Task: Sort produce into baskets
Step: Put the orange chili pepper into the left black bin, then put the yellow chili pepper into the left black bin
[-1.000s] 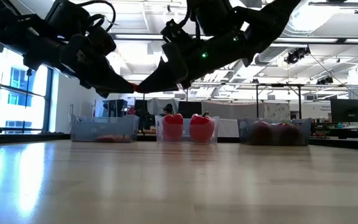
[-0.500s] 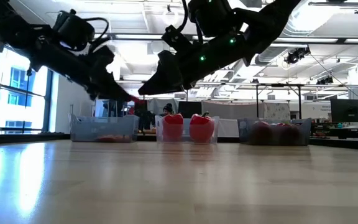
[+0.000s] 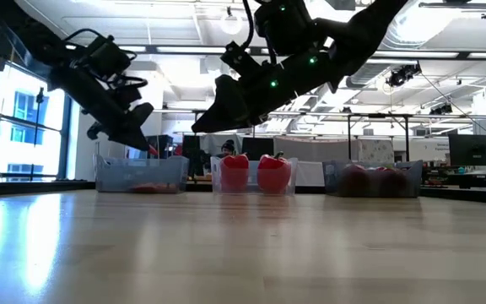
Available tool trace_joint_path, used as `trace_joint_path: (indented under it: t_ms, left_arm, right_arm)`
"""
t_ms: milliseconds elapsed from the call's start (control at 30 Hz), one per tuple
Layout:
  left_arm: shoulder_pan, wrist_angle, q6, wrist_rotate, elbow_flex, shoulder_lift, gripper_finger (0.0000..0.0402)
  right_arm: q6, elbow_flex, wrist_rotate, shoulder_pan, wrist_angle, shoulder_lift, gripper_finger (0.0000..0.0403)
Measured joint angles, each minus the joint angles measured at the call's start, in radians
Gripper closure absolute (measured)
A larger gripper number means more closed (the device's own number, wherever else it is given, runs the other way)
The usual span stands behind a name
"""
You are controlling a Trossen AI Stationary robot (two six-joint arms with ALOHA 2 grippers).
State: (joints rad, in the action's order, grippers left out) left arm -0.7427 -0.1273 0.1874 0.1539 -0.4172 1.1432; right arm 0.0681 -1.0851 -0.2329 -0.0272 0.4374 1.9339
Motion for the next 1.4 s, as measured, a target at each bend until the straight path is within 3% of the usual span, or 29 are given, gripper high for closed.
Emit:
trace_joint_path:
  t_ms: [767, 1167, 1300, 1400]
  left_arm:
    - [-0.140, 0.033, -0.140, -0.102, -0.203, 0.341, 0.0370]
    - [-0.128, 0.040, -0.208, -0.098, -0.206, 0.329, 0.0276]
    - [-0.073, 0.063, -0.246, -0.092, -0.204, 0.251, 0.0268]
    - [0.001, 0.090, -0.256, -0.091, -0.193, 0.161, 0.0275]
  right_arm:
    - [-0.013, 0.000, 0.000, 0.001, 0.000, 0.000, 0.0199]
    - [-0.045, 0.000, 0.000, 0.001, 0.000, 0.000, 0.0199]
    - [-0.042, 0.000, 0.006, 0.001, 0.000, 0.000, 0.0199]
    - [-0.042, 0.000, 0.085, 0.000, -0.001, 0.000, 0.0199]
